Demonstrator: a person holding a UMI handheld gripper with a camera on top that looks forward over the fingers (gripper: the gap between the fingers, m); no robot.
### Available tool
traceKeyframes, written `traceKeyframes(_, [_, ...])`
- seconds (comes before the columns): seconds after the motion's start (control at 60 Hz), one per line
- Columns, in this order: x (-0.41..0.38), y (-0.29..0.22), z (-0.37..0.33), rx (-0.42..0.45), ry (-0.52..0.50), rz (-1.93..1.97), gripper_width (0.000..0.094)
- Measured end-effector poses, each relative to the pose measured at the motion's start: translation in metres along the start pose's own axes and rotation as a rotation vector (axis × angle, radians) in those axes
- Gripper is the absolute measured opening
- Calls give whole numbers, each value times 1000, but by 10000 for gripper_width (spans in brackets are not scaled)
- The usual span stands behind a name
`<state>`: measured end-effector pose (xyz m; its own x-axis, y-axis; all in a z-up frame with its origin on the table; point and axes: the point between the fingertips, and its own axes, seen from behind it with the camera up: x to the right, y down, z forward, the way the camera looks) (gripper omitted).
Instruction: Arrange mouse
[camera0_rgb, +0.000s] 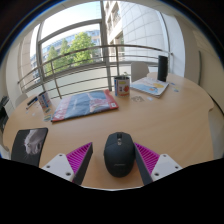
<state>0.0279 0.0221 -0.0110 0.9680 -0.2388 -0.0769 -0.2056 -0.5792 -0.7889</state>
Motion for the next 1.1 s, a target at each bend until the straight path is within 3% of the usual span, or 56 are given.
traceKeyframes(0.15, [3,-8,15,23,43,-100,573])
traceKeyframes(0.3, [-1,-7,14,25,19,-160,472])
traceKeyframes(0.5, [0,-21,-1,13,107,-182,398])
traceKeyframes(0.667, [-38,-132,-89,232,171,-87,396])
traceKeyframes(0.783, [-110,-199,-152,388,130,-36,396])
traceKeyframes(0.833, [-144,-211,-162,405,98,-28,396])
traceKeyframes(0.933, [-230,-181,-152,364,15,-26,395])
traceKeyframes(1.1, [-331,-52,-78,131,-61,-76,396])
